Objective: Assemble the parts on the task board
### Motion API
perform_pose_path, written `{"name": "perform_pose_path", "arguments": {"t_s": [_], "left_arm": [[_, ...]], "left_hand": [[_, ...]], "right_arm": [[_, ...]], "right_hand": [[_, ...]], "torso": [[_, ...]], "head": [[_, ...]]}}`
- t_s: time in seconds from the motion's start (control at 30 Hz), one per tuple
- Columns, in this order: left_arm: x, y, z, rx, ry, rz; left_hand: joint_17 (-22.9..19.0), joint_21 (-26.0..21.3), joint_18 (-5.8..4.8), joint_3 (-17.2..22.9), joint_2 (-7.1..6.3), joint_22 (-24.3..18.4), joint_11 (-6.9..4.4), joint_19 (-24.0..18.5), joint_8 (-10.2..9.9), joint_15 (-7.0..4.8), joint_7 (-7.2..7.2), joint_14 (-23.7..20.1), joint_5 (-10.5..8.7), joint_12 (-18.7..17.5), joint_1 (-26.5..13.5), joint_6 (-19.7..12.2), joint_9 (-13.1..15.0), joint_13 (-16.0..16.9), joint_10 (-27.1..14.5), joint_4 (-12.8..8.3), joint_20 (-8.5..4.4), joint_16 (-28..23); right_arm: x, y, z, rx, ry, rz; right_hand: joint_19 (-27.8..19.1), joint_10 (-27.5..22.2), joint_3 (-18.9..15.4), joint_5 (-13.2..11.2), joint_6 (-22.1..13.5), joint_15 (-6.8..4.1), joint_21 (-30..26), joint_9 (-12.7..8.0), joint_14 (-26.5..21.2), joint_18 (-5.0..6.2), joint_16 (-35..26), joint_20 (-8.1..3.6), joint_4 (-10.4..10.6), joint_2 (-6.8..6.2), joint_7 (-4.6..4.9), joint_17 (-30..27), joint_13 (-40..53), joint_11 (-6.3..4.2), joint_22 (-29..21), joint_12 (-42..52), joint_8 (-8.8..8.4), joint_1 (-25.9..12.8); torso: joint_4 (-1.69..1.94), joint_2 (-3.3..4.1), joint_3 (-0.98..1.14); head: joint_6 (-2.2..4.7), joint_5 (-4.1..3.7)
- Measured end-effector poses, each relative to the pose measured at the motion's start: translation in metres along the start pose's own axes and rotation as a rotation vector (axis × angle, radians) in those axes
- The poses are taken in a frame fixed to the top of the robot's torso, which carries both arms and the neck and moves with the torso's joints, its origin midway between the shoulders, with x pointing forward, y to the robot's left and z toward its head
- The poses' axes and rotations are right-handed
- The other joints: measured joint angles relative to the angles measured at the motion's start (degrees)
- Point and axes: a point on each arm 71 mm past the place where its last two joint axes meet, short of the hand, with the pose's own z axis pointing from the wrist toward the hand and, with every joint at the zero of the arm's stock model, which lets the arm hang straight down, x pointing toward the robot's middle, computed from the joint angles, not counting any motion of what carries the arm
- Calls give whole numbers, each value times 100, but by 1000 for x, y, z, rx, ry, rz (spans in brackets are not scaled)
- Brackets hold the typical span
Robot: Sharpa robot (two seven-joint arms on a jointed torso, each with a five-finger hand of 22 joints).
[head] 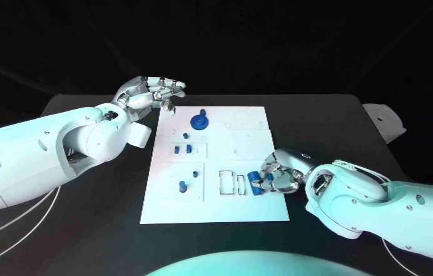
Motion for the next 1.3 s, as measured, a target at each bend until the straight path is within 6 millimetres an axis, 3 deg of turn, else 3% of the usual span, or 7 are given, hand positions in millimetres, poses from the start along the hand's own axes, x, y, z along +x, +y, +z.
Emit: {"name": "perform_pose_path", "arguments": {"t_s": [0.67, 0.87, 0.97, 1.3], "left_arm": [[0, 0, 0, -1, -1, 0], [0, 0, 0, -2, -1, 0], [0, 0, 0, -2, -1, 0], [0, 0, 0, -4, 1, 0]], "left_hand": [[0, 0, 0, 0, 23, 1, 0, 0, -1, 0, 0, 0, 0, 0, -23, 0, 4, 5, 0, 0, 0, 0], [1, 0, 0, 0, 23, -4, 0, 0, -1, 0, 0, 0, 0, 0, -23, 0, 4, 5, 0, 0, 0, 0], [1, 0, 0, 0, 23, -4, 0, 0, -1, 0, 0, 0, 0, 0, -23, 0, 4, 5, 0, 0, 0, 0], [1, -23, 0, 17, 23, -4, -21, 0, 20, 0, 0, 0, 0, 0, -23, 0, 3, 10, -20, 17, 0, 0]], "right_arm": [[13, 5, 6, -21, 20, -51], [14, 6, 5, -24, 13, -44], [14, 7, 3, -21, 6, -28], [-3, 24, -1, -48, -53, 63]], "right_hand": [[21, 0, -134, -147, 23, -40, 0, 46, 0, 0, 0, -21, -23, 2, -19, -1, -1, 0, -1, 0, 48, 2], [0, 42, -141, -13, 93, -55, 0, 59, -10, 1, 28, -42, -31, 113, -68, -2, -2, -42, -1, 49, 92, 247], [21, 51, -78, -69, 106, -83, 0, 52, 1, 1, 30, -63, -39, 174, -81, -2, -2, -72, -1, 49, 92, 376], [22, 40, 36, 57, 166, -124, 0, 62, 0, 1, 135, -104, -14, 234, -21, -2, -2, -124, -2, 49, 138, 465]], "torso": [[-2, -1, -4], [-3, -1, -4], [-7, -1, -1], [-8, -6, -1]], "head": [[-32, 9], [-37, 14], [-37, 14], [-13, -10]]}}
